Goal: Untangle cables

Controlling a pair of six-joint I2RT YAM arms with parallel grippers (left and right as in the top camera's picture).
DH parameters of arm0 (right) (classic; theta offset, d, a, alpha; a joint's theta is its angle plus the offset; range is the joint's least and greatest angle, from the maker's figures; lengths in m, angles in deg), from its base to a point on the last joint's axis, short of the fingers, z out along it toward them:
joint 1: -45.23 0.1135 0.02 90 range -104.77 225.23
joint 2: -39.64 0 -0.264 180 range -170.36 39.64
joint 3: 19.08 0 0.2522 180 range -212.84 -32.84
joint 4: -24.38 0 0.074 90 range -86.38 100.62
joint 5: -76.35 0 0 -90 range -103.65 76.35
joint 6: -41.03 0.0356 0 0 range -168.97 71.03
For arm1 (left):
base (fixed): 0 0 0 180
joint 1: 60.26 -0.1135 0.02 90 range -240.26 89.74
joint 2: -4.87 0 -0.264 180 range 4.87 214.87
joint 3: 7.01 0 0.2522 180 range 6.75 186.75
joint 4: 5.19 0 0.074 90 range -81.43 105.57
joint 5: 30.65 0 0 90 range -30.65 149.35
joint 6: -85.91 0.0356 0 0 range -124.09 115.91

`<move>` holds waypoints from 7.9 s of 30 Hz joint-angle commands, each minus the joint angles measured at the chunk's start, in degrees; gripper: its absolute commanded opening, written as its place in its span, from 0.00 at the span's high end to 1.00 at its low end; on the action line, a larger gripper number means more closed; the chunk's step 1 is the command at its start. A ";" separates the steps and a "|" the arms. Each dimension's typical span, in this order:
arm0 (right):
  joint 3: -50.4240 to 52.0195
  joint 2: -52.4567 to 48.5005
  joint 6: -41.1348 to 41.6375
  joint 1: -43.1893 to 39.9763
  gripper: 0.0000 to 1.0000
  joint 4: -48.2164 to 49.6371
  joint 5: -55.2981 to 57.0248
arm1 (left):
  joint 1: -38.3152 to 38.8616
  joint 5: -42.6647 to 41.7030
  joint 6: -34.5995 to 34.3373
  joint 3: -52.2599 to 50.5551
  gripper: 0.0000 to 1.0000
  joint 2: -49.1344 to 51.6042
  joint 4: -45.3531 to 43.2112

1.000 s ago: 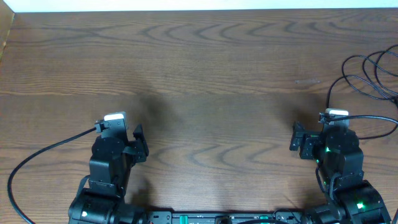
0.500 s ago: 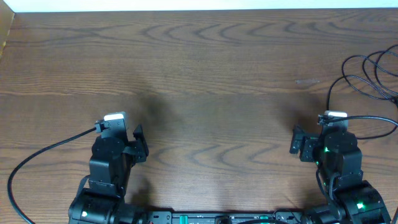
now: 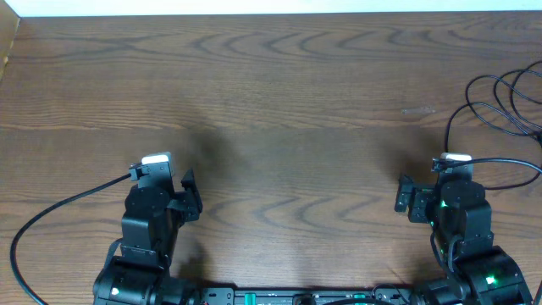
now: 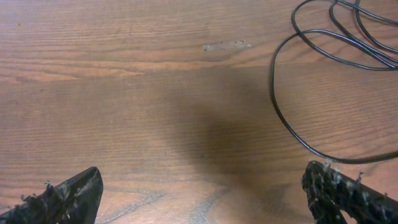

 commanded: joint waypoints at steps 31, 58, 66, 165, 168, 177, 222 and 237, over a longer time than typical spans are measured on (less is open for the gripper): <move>0.26 0.24 0.70 0.39 0.01 -0.07 -2.97 | 0.17 -0.74 0.74 0.17 0.35 -0.33 0.00; 0.26 0.24 0.70 0.39 0.01 -0.09 -2.97 | -2.60 0.96 0.07 -8.37 0.02 -25.64 1.66; 0.26 0.24 0.68 0.39 0.01 -0.07 -2.97 | -3.54 0.90 0.07 -10.29 0.02 -30.45 0.42; 0.26 0.24 0.70 0.39 0.01 -0.09 -2.97 | -7.34 0.74 14.93 -36.65 0.02 -30.27 -32.59; 0.26 0.24 0.70 0.39 0.01 -0.09 -2.97 | -7.34 0.74 14.93 -36.65 0.02 -30.27 -32.59; 0.26 0.26 0.70 0.42 0.01 -0.09 -2.99 | -7.34 0.76 14.93 -36.65 0.02 -30.27 -32.59; 22.64 30.01 -10.10 -9.88 0.01 27.39 -9.35 | -7.34 0.74 14.93 -36.65 0.02 -30.27 -32.59; 25.79 33.31 -11.23 -10.23 0.01 30.49 -9.20 | -7.34 0.74 14.93 -36.65 0.02 -30.27 -32.59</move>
